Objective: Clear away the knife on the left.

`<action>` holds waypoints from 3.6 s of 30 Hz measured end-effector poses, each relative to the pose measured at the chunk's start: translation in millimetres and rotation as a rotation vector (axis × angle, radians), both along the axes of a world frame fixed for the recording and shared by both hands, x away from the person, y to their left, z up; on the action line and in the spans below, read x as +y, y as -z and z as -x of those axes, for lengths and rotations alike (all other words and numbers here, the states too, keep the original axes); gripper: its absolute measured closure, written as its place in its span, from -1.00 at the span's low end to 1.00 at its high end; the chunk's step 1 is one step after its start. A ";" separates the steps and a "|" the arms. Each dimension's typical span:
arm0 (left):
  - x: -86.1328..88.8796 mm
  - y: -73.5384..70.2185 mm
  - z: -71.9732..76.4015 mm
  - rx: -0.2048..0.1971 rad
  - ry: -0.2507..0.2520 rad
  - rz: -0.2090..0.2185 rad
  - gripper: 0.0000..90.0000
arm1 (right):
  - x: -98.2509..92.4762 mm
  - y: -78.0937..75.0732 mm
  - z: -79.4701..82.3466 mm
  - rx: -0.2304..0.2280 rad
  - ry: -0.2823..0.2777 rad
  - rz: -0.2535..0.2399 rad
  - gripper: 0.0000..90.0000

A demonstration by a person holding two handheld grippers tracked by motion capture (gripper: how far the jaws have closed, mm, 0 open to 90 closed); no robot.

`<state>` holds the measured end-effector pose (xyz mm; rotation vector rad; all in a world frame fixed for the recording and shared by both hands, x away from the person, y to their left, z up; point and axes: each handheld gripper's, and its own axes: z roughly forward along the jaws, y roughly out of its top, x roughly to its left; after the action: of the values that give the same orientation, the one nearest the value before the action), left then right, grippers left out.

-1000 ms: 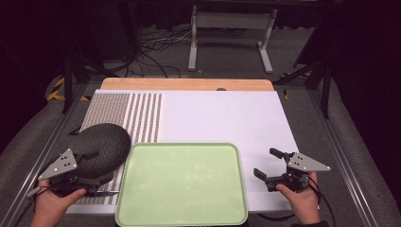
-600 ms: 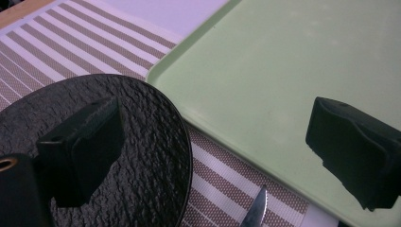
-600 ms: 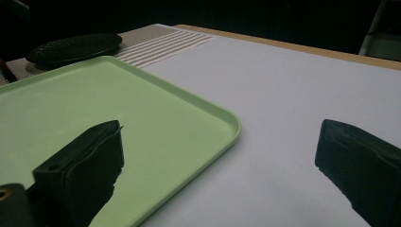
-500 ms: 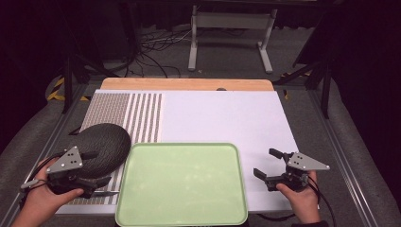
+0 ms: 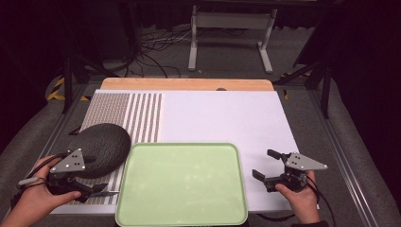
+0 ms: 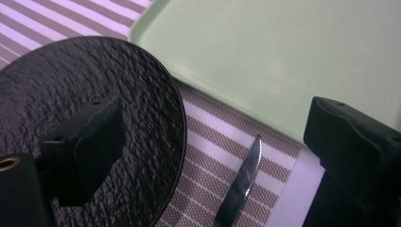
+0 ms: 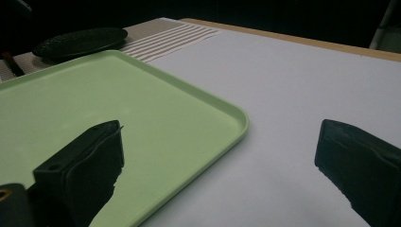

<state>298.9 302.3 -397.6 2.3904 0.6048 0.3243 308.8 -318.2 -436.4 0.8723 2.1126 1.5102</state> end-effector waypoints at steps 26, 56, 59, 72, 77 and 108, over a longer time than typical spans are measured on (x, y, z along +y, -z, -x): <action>-3.7 0.1 0.1 0.111 0.143 -0.258 -0.73 | 2.8 3.9 -1.7 0.025 -0.024 0.012 -0.94; 5.1 21.3 -8.2 0.213 0.272 -0.481 -0.11 | 5.9 5.8 -2.0 0.030 -0.046 0.019 -0.94; 5.9 23.2 -9.5 0.221 0.286 -0.511 -0.07 | 6.2 6.0 -1.9 0.032 -0.050 0.020 -0.94; 9.3 32.7 -14.1 0.242 0.309 -0.704 0.14 | 7.3 6.3 -1.9 0.033 -0.056 0.027 -0.94; 8.2 34.8 -13.9 0.257 0.347 -0.744 0.39 | 7.1 6.2 -1.9 0.034 -0.053 0.026 -0.94; 15.2 17.8 -13.6 0.222 0.354 -0.711 0.72 | 7.1 6.3 -1.8 0.034 -0.057 0.022 -0.94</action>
<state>312.5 317.5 -415.4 3.1832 0.1480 0.1244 310.6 -311.0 -442.7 0.8417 2.1916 1.5081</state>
